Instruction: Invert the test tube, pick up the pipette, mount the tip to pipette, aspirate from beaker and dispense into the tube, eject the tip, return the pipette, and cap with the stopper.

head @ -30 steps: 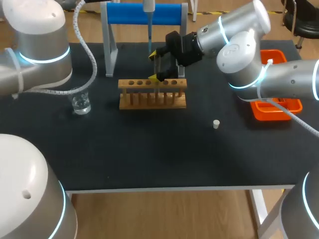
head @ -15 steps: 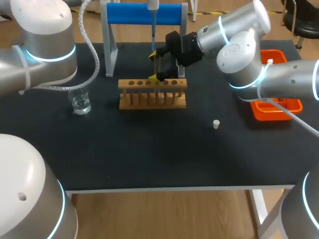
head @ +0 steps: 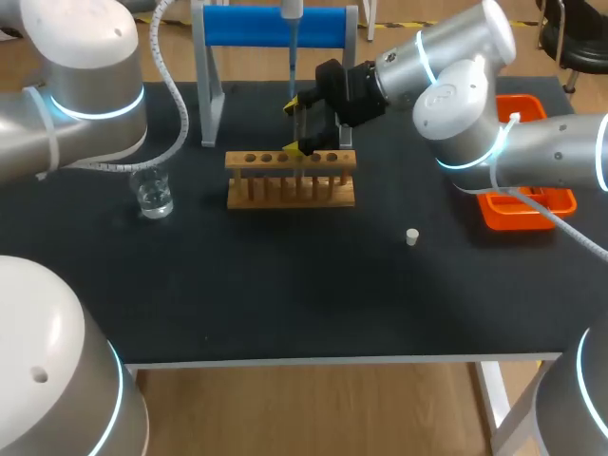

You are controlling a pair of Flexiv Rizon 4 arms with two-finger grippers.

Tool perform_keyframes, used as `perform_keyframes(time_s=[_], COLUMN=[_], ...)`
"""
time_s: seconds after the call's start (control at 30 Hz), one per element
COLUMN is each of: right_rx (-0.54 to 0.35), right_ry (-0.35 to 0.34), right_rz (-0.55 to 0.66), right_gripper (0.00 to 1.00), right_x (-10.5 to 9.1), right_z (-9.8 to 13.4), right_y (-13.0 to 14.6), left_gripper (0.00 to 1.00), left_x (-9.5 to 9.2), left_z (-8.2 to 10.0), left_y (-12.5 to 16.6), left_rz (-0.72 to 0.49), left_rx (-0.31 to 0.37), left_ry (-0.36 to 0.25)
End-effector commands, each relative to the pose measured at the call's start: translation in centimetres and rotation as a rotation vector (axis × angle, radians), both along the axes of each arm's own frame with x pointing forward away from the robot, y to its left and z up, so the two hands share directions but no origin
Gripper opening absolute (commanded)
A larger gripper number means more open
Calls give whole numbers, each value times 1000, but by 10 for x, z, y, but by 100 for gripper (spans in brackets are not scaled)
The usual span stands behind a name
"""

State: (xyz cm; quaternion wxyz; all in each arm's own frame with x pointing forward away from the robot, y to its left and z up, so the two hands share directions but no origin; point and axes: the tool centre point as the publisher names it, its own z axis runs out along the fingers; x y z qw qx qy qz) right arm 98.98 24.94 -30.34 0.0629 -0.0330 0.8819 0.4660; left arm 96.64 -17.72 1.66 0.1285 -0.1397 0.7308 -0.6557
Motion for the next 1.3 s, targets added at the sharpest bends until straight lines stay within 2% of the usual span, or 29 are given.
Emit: perform_keyframes(time_s=[0.03,0.53,1.3], right_rx=[-2,-2,-2], right_ry=[2,2,2], right_rz=[1,1,1], right_gripper=[100,100,100], right_x=[0,0,0], right_z=[1,1,1], right_y=[-1,-1,-1], left_gripper=[0,0,0], left_x=[0,0,13], left_z=[1,0,-9], left_y=[0,0,-7], left_rz=[-1,-2,-5], left_rx=[1,-1,-36], left_ry=[1,-1,-6])
